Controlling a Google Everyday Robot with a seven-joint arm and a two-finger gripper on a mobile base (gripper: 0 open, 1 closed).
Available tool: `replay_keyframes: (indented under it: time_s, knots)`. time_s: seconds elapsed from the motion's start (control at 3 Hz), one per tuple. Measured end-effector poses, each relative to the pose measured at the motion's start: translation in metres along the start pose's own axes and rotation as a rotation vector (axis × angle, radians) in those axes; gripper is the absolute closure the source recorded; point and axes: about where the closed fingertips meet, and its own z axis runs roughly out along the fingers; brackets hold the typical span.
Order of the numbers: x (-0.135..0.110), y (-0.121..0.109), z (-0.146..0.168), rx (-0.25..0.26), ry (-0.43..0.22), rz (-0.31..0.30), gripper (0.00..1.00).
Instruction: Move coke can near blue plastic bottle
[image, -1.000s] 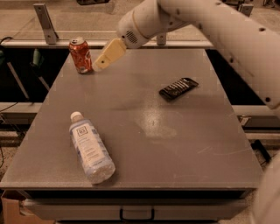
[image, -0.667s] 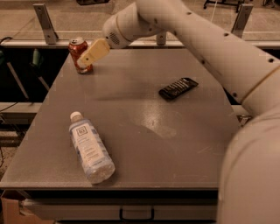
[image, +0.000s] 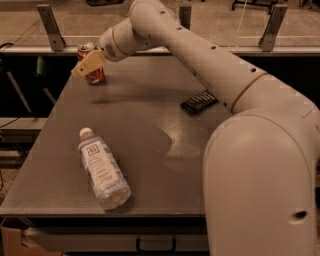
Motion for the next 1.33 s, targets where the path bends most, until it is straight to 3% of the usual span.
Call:
replay_keyframes:
  time_s: [0.33,1.0,1.33]
  knots:
    - [-0.007,-0.001,0.023,-0.024,-0.031,0.03,0.0]
    - [0.003,-0.018,0.035,-0.003,-0.053,0.084,0.4]
    - [0.01,-0.019,0.025,-0.023,-0.089,0.093,0.64]
